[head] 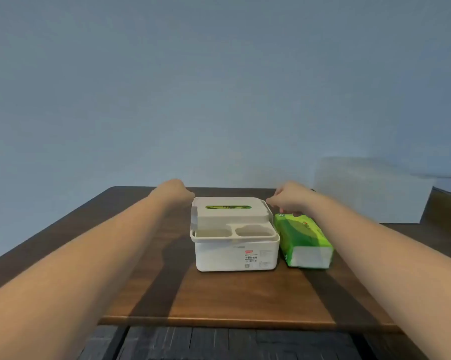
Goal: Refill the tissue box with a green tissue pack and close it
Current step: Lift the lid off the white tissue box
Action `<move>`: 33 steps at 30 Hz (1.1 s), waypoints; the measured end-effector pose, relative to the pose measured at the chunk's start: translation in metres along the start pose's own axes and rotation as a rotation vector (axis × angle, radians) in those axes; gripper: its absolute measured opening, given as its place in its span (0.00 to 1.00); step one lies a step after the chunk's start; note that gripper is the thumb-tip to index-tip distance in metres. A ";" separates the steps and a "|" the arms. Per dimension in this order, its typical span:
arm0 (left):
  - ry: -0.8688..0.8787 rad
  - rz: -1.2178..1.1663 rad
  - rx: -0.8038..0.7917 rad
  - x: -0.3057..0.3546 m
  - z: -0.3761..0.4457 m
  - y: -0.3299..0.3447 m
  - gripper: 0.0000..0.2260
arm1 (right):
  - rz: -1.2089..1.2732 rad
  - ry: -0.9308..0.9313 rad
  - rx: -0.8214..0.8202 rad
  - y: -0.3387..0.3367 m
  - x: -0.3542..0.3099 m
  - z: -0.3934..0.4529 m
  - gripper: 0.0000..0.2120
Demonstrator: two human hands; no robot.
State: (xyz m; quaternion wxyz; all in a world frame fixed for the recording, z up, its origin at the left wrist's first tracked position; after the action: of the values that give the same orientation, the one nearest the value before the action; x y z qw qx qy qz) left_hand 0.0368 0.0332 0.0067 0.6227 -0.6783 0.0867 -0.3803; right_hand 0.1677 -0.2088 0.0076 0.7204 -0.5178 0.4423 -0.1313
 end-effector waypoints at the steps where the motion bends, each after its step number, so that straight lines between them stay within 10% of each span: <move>1: -0.008 0.004 -0.028 -0.003 -0.002 0.004 0.11 | -0.010 0.003 -0.017 0.002 -0.001 -0.004 0.19; 13: -0.014 -0.204 -0.166 -0.007 -0.003 0.033 0.12 | 0.022 0.098 0.013 0.025 0.000 -0.004 0.15; 33: -0.198 -0.395 0.052 -0.106 0.032 -0.008 0.04 | 0.098 -0.002 0.071 0.052 -0.101 0.031 0.03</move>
State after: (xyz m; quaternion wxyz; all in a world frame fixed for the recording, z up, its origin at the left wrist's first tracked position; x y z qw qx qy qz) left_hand -0.0204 0.1223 -0.0271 0.5591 -0.6998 -0.1193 -0.4283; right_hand 0.1194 -0.1011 0.0156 0.7443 -0.4698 0.4614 -0.1112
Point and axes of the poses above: each hand's wrist, its own z-axis towards the middle knuckle, its own y-axis out of the palm, x = y × z, the point moved 5 cm from there along z, towards the middle knuckle, and after that the axes turned 10 degrees about -y, right-handed, at the moved point
